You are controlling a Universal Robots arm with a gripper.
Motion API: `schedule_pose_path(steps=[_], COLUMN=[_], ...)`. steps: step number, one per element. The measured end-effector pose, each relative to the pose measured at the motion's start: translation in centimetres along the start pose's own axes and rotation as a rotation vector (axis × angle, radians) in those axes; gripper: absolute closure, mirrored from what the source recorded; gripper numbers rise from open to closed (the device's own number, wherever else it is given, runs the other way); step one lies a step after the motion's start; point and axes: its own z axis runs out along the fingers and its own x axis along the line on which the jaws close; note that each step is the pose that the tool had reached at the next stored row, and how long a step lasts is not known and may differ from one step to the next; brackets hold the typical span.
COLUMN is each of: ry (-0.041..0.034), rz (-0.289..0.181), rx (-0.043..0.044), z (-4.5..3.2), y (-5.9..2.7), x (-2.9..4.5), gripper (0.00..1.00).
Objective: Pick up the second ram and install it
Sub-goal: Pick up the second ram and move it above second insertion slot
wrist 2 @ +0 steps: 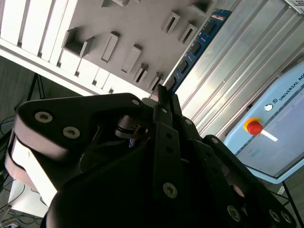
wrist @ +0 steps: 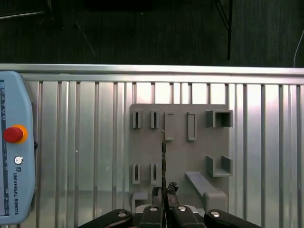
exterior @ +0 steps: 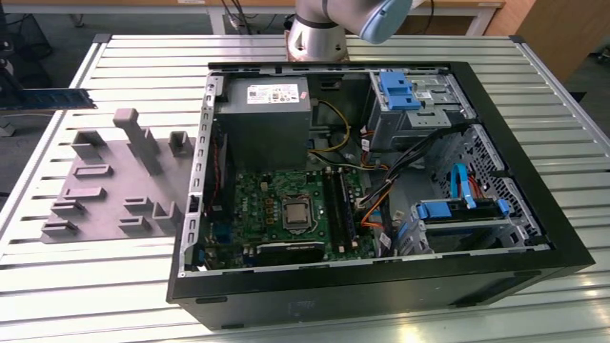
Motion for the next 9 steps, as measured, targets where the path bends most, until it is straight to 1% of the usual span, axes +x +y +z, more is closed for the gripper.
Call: schedule_pose_path(steps=[9], ry=[0.0], rz=[0.0], rx=[-0.0001], z=[-0.01], y=[-0.5], x=[0.0], gripper=[0.86])
